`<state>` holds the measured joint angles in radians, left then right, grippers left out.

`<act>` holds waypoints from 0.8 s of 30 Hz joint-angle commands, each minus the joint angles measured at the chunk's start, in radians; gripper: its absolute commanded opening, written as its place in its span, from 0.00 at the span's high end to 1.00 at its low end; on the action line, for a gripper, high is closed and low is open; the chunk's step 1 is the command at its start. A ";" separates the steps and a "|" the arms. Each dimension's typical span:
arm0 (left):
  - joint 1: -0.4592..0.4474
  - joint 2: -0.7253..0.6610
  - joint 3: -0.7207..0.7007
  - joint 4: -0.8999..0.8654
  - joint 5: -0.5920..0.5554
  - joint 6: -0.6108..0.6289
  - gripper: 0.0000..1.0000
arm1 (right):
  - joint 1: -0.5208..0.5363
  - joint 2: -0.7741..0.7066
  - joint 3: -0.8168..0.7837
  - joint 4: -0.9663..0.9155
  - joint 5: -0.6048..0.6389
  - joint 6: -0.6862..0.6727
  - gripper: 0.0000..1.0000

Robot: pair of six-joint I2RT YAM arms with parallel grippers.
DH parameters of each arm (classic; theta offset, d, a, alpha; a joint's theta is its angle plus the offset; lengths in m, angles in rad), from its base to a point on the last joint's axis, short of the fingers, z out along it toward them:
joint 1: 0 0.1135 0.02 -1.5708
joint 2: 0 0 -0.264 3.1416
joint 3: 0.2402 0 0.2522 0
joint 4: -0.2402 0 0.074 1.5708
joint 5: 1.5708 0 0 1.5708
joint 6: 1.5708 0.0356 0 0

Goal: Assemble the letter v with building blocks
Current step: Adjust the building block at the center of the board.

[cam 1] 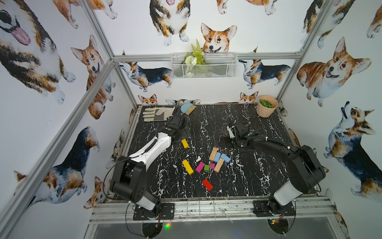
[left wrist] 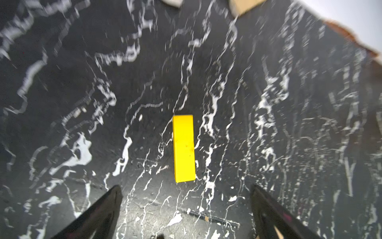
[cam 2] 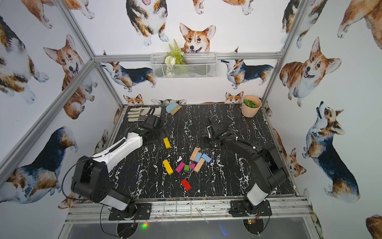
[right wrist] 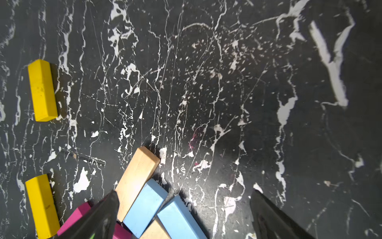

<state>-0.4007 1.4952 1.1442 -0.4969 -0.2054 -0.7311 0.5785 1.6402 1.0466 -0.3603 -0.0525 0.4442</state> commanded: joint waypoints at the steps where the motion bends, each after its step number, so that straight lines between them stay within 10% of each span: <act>1: 0.044 -0.113 -0.010 0.010 -0.069 0.113 0.00 | 0.029 0.047 0.045 -0.016 -0.008 0.022 0.00; 24: 0.281 -0.251 -0.058 0.062 0.089 0.210 0.00 | 0.128 0.229 0.139 -0.064 -0.280 0.035 0.02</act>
<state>-0.1249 1.2507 1.0897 -0.4545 -0.1287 -0.5343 0.6888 1.8553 1.1702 -0.3939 -0.2855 0.4740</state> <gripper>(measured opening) 0.999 0.986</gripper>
